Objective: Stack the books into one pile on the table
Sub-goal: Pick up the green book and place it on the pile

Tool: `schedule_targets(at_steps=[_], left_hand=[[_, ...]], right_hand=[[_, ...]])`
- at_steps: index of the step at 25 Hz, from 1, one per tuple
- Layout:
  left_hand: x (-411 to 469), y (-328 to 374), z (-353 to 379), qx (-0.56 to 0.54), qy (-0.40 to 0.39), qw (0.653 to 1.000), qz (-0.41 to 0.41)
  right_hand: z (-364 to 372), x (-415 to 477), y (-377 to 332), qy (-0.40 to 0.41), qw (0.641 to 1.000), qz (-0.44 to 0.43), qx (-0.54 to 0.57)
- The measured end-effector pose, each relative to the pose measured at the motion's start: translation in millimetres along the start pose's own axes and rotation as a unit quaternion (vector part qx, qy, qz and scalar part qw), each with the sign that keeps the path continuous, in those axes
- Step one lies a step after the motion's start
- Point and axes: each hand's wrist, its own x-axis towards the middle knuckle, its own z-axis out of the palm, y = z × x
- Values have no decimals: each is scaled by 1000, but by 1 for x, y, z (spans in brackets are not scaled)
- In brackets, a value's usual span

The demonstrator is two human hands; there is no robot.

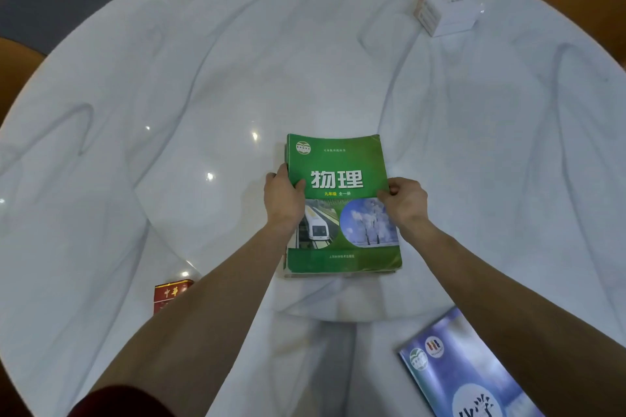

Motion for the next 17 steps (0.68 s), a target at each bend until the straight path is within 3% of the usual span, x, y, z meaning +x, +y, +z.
schedule_targets(at_steps=[5,17], left_hand=[[1,-10,2,103,1,995,-14],[-4,-10,2,68,-6,997,-36]], right_hand=[[5,2,4,-8,999,4,-36],[7,3,3,-7,999,2,-50]])
